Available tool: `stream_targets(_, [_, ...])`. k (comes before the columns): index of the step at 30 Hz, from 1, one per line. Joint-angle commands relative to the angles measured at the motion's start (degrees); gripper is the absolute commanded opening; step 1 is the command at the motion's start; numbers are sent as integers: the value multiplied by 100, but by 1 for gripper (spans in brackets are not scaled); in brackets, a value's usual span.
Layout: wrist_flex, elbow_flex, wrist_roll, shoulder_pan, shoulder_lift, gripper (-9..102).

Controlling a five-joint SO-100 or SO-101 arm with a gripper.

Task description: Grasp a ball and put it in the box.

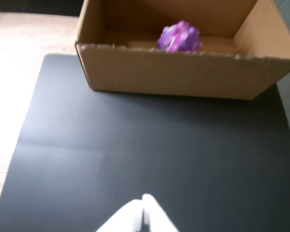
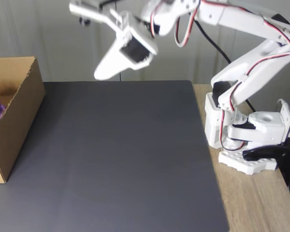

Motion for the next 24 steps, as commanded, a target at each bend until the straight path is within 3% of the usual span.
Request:
stream_targets(1, [-396,562,-44,18,413,0])
stream_targets(14, [-1292,3357,-413,264,1960,0])
stream_targets(24, [-1441,4096,-448,281,2338,0])
